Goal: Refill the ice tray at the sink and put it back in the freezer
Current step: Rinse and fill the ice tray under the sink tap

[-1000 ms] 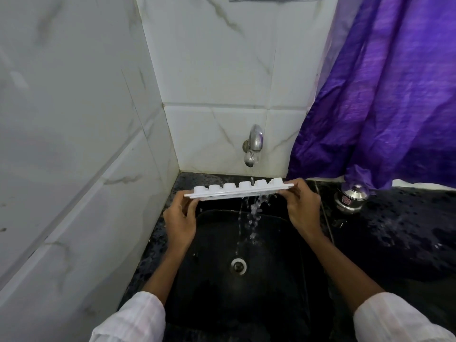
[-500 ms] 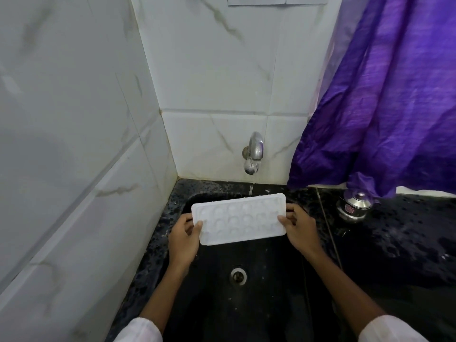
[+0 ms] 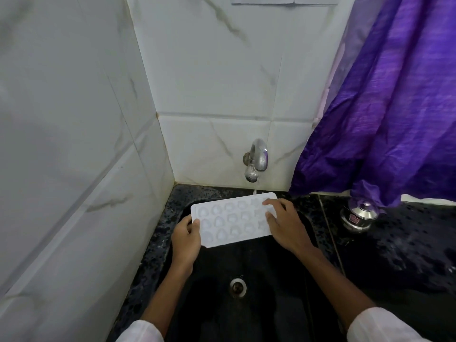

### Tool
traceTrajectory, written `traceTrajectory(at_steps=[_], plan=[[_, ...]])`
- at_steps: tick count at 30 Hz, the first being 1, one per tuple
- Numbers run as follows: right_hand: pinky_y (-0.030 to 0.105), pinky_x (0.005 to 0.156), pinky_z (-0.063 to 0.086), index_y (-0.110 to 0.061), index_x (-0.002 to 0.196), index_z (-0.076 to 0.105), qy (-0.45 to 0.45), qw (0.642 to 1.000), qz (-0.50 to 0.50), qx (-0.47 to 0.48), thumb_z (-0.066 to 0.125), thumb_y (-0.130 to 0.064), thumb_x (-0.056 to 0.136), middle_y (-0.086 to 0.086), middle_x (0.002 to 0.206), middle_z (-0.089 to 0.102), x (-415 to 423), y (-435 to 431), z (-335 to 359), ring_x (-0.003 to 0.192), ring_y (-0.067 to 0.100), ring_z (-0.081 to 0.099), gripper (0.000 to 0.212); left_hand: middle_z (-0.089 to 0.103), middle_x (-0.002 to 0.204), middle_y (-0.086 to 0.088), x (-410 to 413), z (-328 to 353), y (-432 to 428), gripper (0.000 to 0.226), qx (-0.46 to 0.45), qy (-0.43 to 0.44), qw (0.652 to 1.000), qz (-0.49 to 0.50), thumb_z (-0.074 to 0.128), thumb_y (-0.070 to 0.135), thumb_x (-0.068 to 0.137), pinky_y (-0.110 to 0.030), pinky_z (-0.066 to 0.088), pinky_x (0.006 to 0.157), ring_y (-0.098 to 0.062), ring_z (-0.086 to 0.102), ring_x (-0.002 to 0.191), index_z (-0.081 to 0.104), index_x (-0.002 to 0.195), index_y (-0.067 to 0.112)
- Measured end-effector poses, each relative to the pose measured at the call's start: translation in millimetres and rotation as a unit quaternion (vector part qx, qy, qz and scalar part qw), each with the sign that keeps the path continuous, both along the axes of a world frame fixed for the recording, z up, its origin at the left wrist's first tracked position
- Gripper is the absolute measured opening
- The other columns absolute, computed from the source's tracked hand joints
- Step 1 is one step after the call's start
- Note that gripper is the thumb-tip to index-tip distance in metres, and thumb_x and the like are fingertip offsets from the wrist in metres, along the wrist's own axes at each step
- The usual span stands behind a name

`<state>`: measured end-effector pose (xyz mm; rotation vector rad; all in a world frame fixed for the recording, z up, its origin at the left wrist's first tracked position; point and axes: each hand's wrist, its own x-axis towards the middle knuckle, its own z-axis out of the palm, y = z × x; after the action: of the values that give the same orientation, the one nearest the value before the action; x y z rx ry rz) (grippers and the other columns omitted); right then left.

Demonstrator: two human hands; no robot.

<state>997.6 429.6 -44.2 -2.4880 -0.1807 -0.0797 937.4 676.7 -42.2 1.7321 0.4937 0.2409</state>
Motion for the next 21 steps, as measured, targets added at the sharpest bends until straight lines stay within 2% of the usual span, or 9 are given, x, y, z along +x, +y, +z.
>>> traceTrajectory(at_steps=[4, 6, 9, 11, 15, 21], plan=[[0.039, 0.097, 0.046, -0.04, 0.129, 0.046, -0.027, 0.998, 0.01, -0.056, 0.043, -0.03, 0.099, 0.004, 0.151, 0.025, 5.8, 7.7, 8.9, 0.127, 0.026, 0.038, 0.032, 0.071, 0.093, -0.013, 4.4, 0.9, 1.1, 0.022, 0.014, 0.011, 1.0, 0.025, 0.047, 0.019, 0.104, -0.052, 0.057, 0.078, -0.033, 0.069, 0.087, 0.065, 0.091, 0.022], [0.039, 0.099, 0.045, -0.039, 0.134, 0.047, -0.013, 0.996, 0.025, -0.08, 0.043, -0.026, 0.099, 0.006, 0.154, 0.02, 9.0, 10.4, 14.9, 0.129, 0.027, 0.036, 0.037, 0.071, 0.091, -0.007, 5.6, 1.8, 1.4, 0.022, 0.021, 0.01, 0.999, 0.028, 0.047, 0.018, 0.104, -0.05, 0.058, 0.077, -0.029, 0.069, 0.085, 0.064, 0.091, 0.023], [0.039, 0.105, 0.039, -0.039, 0.139, 0.045, 0.009, 0.992, 0.066, -0.103, 0.041, -0.018, 0.098, 0.007, 0.156, 0.015, 12.6, 12.8, 21.8, 0.132, 0.028, 0.03, 0.046, 0.069, 0.091, 0.005, 6.5, 4.3, -0.1, 0.019, 0.04, 0.002, 0.999, 0.03, 0.048, 0.015, 0.103, -0.038, 0.056, 0.071, -0.015, 0.067, 0.083, 0.064, 0.098, 0.023], [0.039, 0.106, 0.037, -0.038, 0.14, 0.045, 0.03, 0.991, 0.086, -0.098, 0.04, -0.015, 0.098, 0.006, 0.157, 0.01, 12.6, 12.6, 23.7, 0.135, 0.029, 0.025, 0.048, 0.068, 0.091, 0.006, 6.6, 5.3, -1.3, 0.018, 0.052, 0.001, 0.998, 0.029, 0.047, 0.015, 0.103, -0.035, 0.055, 0.07, -0.013, 0.066, 0.083, 0.064, 0.102, 0.021], [0.043, 0.105, 0.04, -0.033, 0.14, 0.045, 0.054, 0.983, 0.091, -0.148, 0.04, -0.021, 0.1, 0.008, 0.16, 0.002, 13.1, 11.1, 22.7, 0.141, 0.031, 0.018, 0.042, 0.067, 0.094, 0.004, 5.2, 4.7, -2.7, 0.017, 0.065, 0.002, 0.998, 0.027, 0.047, 0.015, 0.103, -0.032, 0.049, 0.071, -0.015, 0.064, 0.086, 0.063, 0.105, 0.021], [0.041, 0.096, 0.047, -0.028, 0.139, 0.046, 0.036, 0.982, 0.072, -0.173, 0.046, -0.02, 0.097, 0.013, 0.159, 0.008, 12.2, 17.4, 28.6, 0.135, 0.034, 0.024, 0.043, 0.066, 0.091, 0.008, 1.6, 6.5, -10.3, 0.019, 0.049, 0.007, 0.998, 0.027, 0.047, 0.014, 0.104, -0.036, 0.055, 0.076, -0.01, 0.064, 0.085, 0.065, 0.108, 0.018]])
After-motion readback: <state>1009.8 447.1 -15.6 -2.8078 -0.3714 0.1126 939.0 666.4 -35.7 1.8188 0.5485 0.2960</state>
